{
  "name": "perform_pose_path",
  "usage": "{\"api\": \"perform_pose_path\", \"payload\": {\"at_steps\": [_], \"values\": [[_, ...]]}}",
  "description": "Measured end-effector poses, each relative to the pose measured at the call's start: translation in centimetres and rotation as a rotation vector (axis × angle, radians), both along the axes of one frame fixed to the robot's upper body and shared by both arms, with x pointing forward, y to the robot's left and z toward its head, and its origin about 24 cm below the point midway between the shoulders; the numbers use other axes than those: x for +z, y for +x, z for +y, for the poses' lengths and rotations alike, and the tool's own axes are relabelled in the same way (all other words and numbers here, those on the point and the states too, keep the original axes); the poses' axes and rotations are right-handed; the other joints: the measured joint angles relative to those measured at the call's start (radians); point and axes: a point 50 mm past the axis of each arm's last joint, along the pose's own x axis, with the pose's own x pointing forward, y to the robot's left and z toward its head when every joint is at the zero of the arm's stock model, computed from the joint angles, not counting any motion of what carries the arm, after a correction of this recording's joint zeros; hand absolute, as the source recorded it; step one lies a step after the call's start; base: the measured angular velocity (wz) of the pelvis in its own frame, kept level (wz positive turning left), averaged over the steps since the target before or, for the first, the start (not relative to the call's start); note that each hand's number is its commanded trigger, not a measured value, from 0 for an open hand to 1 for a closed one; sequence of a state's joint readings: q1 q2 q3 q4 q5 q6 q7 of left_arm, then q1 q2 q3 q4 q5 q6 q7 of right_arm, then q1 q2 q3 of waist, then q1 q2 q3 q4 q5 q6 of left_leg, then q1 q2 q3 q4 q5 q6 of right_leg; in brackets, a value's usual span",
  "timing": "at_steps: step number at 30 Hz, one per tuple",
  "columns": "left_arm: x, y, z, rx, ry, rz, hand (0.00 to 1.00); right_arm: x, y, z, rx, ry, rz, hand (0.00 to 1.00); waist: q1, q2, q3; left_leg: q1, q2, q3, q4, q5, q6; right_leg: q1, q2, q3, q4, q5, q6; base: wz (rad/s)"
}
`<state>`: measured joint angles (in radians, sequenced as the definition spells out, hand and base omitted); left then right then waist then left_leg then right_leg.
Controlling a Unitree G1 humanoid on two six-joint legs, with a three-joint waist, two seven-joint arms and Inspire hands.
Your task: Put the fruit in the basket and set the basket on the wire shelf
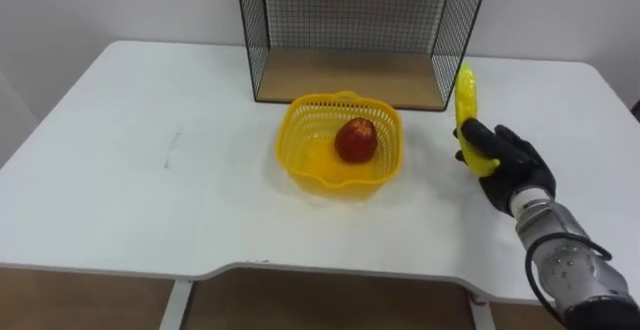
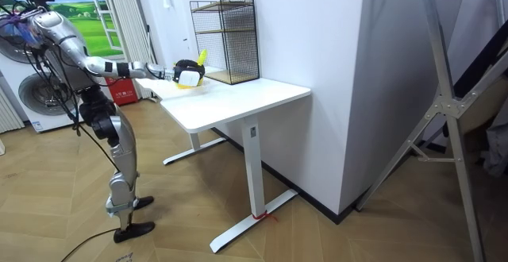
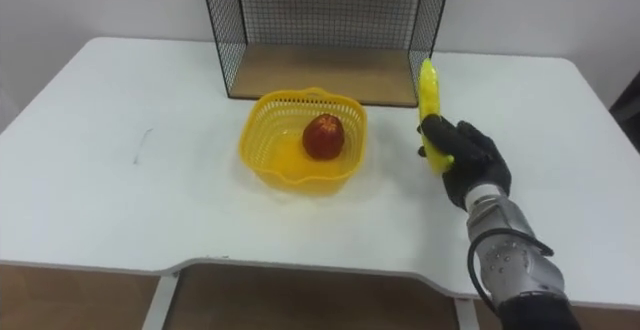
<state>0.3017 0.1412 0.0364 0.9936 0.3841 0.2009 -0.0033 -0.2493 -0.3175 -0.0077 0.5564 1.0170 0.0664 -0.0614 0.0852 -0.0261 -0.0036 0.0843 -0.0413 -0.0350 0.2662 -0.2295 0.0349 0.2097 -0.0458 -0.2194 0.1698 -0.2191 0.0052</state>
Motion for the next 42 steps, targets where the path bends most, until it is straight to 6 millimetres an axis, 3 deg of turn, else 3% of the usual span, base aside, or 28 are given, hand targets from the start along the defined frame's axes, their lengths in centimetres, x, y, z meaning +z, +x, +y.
{"api": "perform_pose_path", "payload": {"at_steps": [6, 11, 15, 20, 25, 37, 42], "values": [[-0.1, 0.0, -0.3, 0.003, -0.007, 0.003, 0.00, 1.3, 0.5, 0.4, -0.001, -0.009, -0.044, 1.00, 0.000, -0.001, 0.0033, 0.001, 0.000, 0.006, -0.010, 0.000, 0.000, -0.003, 0.000, 0.001, 0.000, 0.002, 0.002, -0.01], [-0.1, -0.2, -0.2, 0.004, -0.004, 0.005, 0.00, 3.7, 1.1, 1.2, 0.053, -0.123, -0.133, 1.00, 0.002, 0.008, 0.0040, -0.001, 0.005, 0.021, -0.014, 0.000, 0.000, -0.014, 0.003, 0.013, 0.001, 0.002, 0.001, -0.07], [-0.1, 0.1, -0.3, 0.001, -0.006, 0.001, 0.00, 3.8, 1.2, 1.6, 0.099, -0.250, -0.132, 1.00, 0.004, 0.004, 0.0036, -0.004, 0.007, 0.024, -0.012, 0.000, 0.000, -0.019, 0.003, 0.013, 0.000, 0.002, 0.001, -0.01], [-0.1, 0.5, -0.2, -0.002, -0.004, -0.008, 0.00, 5.4, 1.6, 3.3, 0.226, -0.494, -0.195, 1.00, 0.005, -0.012, 0.0004, -0.011, 0.010, 0.032, -0.012, 0.000, 0.000, -0.034, 0.004, 0.023, 0.004, 0.002, 0.001, -0.05], [0.0, 1.1, 0.0, -0.010, -0.001, -0.026, 0.00, 6.3, 1.8, 3.9, 0.267, -0.575, -0.239, 1.00, 0.013, -0.037, 0.0043, -0.008, 0.012, 0.034, -0.011, 0.000, 0.000, -0.032, 0.004, 0.022, 0.004, 0.002, 0.001, -0.01], [0.3, 1.6, 1.3, -0.023, 0.026, -0.033, 0.00, 8.8, 2.6, 5.7, 0.353, -0.747, -0.346, 1.00, 0.049, -0.056, 0.0016, -0.022, 0.011, 0.028, -0.007, 0.000, 0.000, -0.048, 0.003, 0.013, 0.018, 0.003, 0.000, 0.00], [0.3, 1.8, 1.3, -0.026, 0.026, -0.041, 0.00, 9.0, 2.8, 6.1, 0.386, -0.776, -0.358, 1.00, 0.062, -0.067, 0.0101, -0.026, 0.011, 0.022, -0.006, 0.000, 0.000, -0.048, 0.002, -0.003, 0.017, 0.003, 0.000, 0.05]]}}
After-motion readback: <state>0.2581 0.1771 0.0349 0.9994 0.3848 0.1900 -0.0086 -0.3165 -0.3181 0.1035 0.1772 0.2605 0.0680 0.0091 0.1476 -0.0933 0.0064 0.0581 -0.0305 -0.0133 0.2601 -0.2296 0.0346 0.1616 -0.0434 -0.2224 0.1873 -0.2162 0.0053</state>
